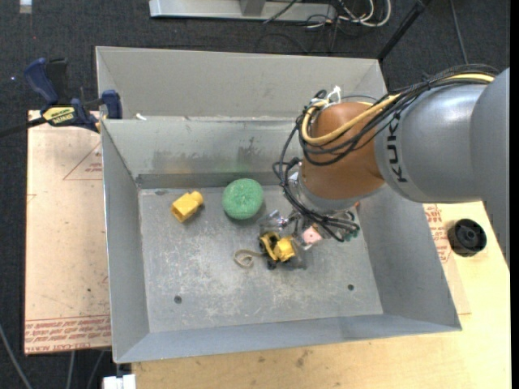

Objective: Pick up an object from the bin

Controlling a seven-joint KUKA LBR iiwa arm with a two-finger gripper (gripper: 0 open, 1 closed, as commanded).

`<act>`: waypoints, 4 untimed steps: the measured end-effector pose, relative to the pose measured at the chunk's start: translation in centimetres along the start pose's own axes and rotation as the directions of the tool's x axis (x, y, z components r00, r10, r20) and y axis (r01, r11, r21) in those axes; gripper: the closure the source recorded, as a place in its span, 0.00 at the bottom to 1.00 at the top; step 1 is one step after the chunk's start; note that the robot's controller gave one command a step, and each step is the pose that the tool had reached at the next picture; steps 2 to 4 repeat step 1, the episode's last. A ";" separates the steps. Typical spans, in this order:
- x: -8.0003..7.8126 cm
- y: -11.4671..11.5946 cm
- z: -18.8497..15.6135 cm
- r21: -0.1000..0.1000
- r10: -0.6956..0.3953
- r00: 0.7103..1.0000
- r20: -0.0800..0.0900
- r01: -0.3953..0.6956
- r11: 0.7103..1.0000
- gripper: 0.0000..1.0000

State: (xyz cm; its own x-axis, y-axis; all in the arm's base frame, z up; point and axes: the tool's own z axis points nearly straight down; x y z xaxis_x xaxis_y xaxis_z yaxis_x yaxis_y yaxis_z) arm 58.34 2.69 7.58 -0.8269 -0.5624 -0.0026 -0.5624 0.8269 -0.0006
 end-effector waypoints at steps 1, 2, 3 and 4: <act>0.2 0.2 -1.9 -0.005 0.000 1.000 -0.008 -0.001 1.000 1.00; 0.2 0.2 -1.9 -0.005 0.000 1.000 -0.008 -0.001 1.000 1.00; 0.2 0.2 -1.9 -0.005 0.000 1.000 -0.008 -0.001 1.000 1.00; 0.2 0.2 -1.9 -0.005 0.000 1.000 -0.008 -0.001 1.000 1.00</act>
Offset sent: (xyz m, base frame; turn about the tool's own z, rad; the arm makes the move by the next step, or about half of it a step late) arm 0.0001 0.0001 0.1117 0.0000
